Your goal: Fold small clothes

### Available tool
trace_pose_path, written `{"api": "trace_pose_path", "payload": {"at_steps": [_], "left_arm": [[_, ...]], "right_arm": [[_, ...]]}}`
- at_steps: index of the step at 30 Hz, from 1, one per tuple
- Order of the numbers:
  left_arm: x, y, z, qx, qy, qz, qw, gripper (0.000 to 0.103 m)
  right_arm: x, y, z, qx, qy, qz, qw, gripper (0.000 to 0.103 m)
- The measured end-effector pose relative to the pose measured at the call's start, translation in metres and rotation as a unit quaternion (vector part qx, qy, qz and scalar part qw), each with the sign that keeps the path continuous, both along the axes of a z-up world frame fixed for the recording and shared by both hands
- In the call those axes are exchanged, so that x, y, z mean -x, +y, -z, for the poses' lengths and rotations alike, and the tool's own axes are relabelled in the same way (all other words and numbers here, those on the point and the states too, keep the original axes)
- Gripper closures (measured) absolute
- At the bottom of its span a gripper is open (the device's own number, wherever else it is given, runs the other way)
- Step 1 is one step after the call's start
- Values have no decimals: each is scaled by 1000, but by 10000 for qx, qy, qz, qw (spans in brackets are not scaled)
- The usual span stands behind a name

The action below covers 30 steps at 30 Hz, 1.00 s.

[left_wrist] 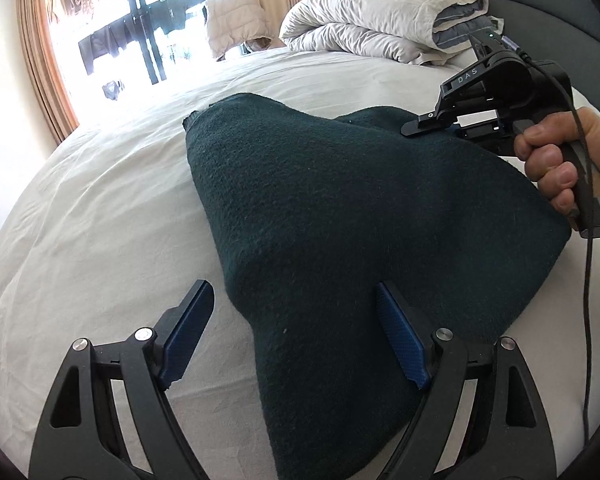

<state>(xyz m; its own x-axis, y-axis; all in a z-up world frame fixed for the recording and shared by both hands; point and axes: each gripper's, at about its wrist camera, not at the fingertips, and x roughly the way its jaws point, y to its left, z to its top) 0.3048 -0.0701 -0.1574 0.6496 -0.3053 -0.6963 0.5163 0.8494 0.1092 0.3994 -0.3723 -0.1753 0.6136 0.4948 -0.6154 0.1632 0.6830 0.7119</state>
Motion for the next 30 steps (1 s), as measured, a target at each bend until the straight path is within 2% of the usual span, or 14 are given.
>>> {"api": "trace_pose_path", "payload": {"at_steps": [4, 5, 6, 8, 10, 12, 14, 17, 18, 20, 23, 26, 30], "left_arm": [[-3, -1, 5, -26, 55, -26, 10000, 18], [-4, 1, 6, -4, 58, -40, 10000, 17], [-4, 2, 6, 13, 61, -51, 10000, 17], [-5, 2, 6, 29, 80, -64, 9999, 16], [-6, 2, 7, 63, 92, -78, 9999, 15], [-6, 2, 8, 60, 76, -83, 9999, 15], [-5, 0, 8, 23, 33, -89, 10000, 15], [-4, -2, 9, -26, -12, -91, 10000, 15], [-4, -2, 9, -23, -1, -91, 10000, 15], [-6, -1, 11, -21, 66, -80, 9999, 15], [-8, 2, 12, 40, 167, -42, 9998, 15], [-8, 9, 5, 142, 205, -39, 9997, 16], [-5, 14, -29, 263, -493, -118, 9984, 16]], "right_arm": [[7, -3, -4, -48, -59, -22, 10000, 97], [11, -2, -10, 71, 10, 60, 10000, 96], [17, 1, -21, 352, 0, 145, 9993, 91], [35, 16, -49, 1047, -223, 265, 9939, 76], [53, 36, -71, 984, -649, 3, 9930, 77], [70, 58, -82, 1020, -878, -226, 9906, 77], [78, 84, -76, 1092, -782, -669, 9887, 77], [83, 98, -43, 1740, -232, -883, 9805, 77], [88, 93, -32, 1818, -161, -849, 9795, 88], [99, 80, -21, 1752, -263, -715, 9816, 103], [117, 63, -18, 1546, -426, -565, 9854, 103], [128, 62, -22, 1697, -504, -533, 9828, 103], [125, 62, -17, 1662, -545, -535, 9831, 101]]}}
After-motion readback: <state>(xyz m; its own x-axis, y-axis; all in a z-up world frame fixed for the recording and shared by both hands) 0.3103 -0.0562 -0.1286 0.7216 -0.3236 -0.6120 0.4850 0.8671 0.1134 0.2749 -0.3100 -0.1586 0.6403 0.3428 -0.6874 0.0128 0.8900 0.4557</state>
